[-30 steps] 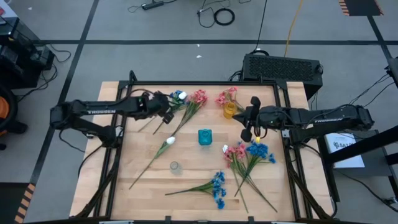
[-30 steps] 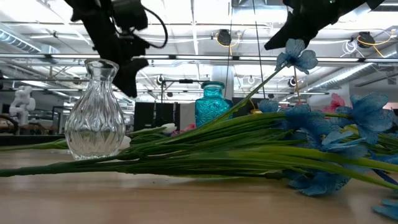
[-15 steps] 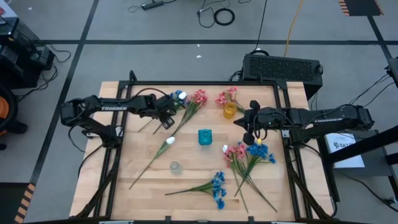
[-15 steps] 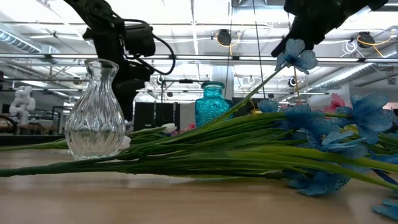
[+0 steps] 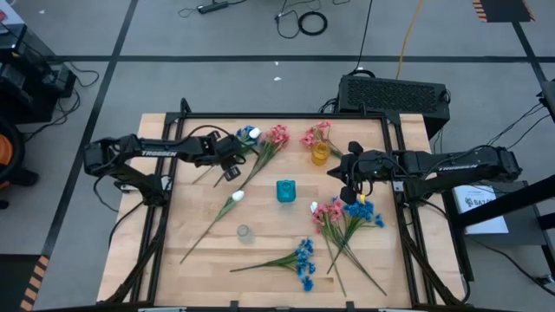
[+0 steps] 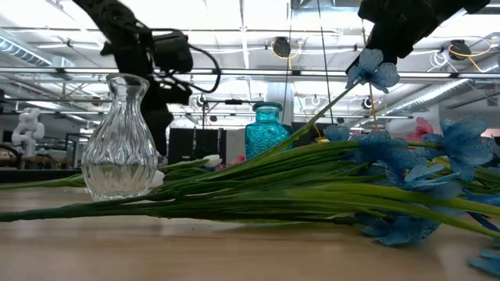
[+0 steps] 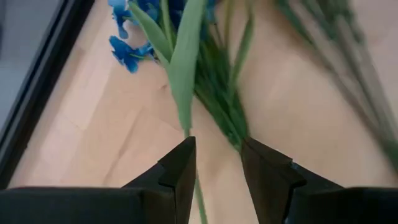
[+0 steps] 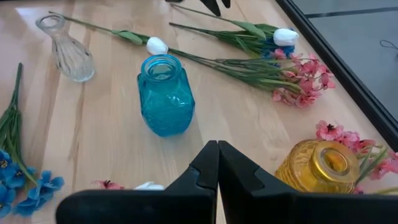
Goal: Sort flowers into vase by color
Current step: Put the top white tulip into the yellow vase
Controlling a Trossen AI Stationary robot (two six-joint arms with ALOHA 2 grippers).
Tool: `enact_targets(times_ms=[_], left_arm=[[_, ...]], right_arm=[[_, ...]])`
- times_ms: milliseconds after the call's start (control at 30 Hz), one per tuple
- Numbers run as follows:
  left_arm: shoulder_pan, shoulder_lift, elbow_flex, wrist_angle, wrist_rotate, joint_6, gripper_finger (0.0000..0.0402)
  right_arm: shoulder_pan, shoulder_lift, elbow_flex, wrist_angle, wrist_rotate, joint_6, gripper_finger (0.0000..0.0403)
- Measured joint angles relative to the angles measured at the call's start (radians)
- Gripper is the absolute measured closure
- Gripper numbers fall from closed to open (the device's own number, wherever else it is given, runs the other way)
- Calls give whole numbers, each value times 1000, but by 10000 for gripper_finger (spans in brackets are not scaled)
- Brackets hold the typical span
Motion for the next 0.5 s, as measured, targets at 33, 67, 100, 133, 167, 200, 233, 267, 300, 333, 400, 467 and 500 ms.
enact_targets(times_ms=[33, 67, 100, 133, 167, 200, 233, 267, 300, 333, 400, 467, 500], left_arm=[[8, 0, -21, 32, -2, 5, 268], [16, 0, -40, 58, -2, 8, 268], [22, 0, -56, 76, -2, 7, 268], [29, 0, -67, 85, -2, 4, 268], [34, 0, -75, 84, -3, 0, 268], [37, 0, -80, 84, -2, 0, 268], [41, -3, -84, 86, -2, 0, 268], [44, -7, -93, 104, -2, 0, 268], [49, -9, -103, 131, -1, 0, 268], [57, -10, -115, 167, 11, -3, 268], [85, -13, -138, 208, 82, -22, 268], [116, -13, -140, 218, 139, -34, 268], [128, -14, -140, 219, 138, -47, 268]], right_arm=[[0, 0, 0, -1, 0, 0, 403], [0, 0, 0, -1, 0, 0, 403], [0, 0, 0, -1, 0, -3, 403], [0, 0, 0, -1, 0, -7, 403], [0, 0, 0, -1, 0, -7, 403], [0, 0, 0, -1, 0, -11, 403], [0, 0, 0, -1, 0, -17, 403], [0, 0, 0, -1, 1, -27, 403], [0, 0, 0, -1, 1, -33, 403], [0, 0, 0, -1, 1, -35, 403], [0, 0, 0, -1, 1, -37, 403], [0, 0, 0, -1, 1, -42, 403], [0, 0, 0, -1, 1, -49, 403]])
